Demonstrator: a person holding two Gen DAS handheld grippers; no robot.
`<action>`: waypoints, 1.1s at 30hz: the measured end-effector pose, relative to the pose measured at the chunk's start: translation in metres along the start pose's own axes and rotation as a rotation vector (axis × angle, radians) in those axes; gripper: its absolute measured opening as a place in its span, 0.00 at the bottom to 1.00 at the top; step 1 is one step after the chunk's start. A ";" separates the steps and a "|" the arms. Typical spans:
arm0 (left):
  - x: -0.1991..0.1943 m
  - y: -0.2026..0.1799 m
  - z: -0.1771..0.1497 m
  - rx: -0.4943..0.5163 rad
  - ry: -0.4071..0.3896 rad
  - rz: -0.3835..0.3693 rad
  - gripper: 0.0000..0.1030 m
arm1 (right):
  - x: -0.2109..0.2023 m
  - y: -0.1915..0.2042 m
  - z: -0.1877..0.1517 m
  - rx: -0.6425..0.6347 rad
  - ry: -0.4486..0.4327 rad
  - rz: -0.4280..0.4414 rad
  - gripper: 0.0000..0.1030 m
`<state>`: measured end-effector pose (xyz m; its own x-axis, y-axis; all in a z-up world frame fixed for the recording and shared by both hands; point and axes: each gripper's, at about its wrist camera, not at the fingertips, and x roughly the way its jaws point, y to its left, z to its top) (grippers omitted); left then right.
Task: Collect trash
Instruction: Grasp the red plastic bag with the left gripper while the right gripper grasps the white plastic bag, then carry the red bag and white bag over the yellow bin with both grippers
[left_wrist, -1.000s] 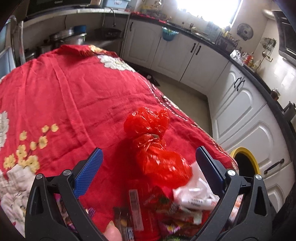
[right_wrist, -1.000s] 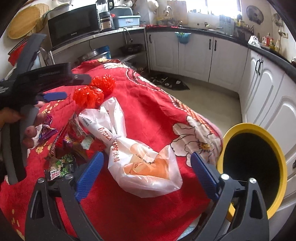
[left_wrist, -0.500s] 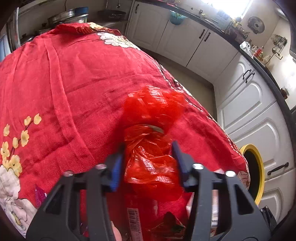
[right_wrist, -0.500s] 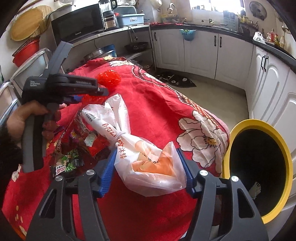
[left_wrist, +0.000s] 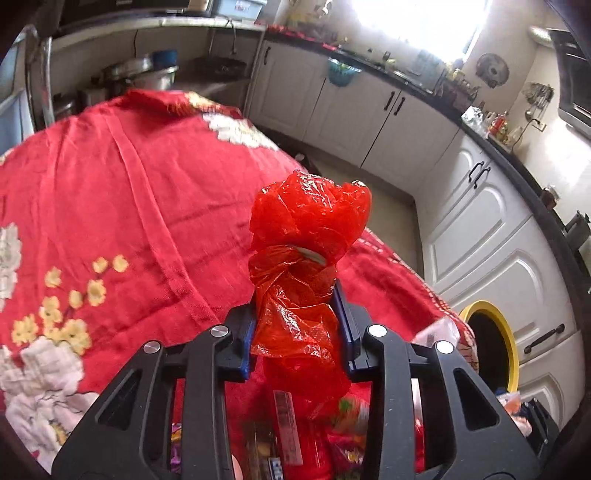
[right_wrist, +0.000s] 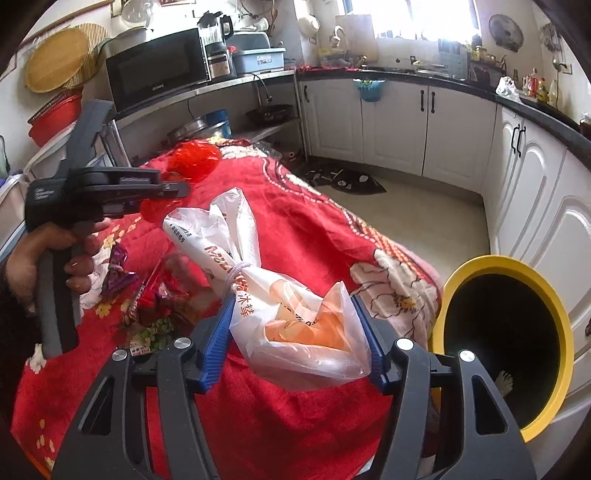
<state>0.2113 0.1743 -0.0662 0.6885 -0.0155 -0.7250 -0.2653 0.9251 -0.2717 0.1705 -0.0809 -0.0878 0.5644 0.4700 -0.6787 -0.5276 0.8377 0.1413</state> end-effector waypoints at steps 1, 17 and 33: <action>-0.004 -0.002 0.000 0.009 -0.009 0.000 0.26 | -0.003 0.000 0.001 -0.001 -0.007 -0.005 0.56; -0.053 -0.026 -0.016 0.091 -0.105 -0.034 0.26 | -0.028 -0.002 0.005 0.002 -0.059 -0.038 0.56; -0.083 -0.056 -0.031 0.149 -0.152 -0.098 0.26 | -0.067 -0.023 0.005 0.048 -0.131 -0.097 0.56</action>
<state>0.1482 0.1119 -0.0110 0.8026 -0.0611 -0.5934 -0.0975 0.9679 -0.2316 0.1478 -0.1303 -0.0422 0.6911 0.4159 -0.5911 -0.4376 0.8917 0.1157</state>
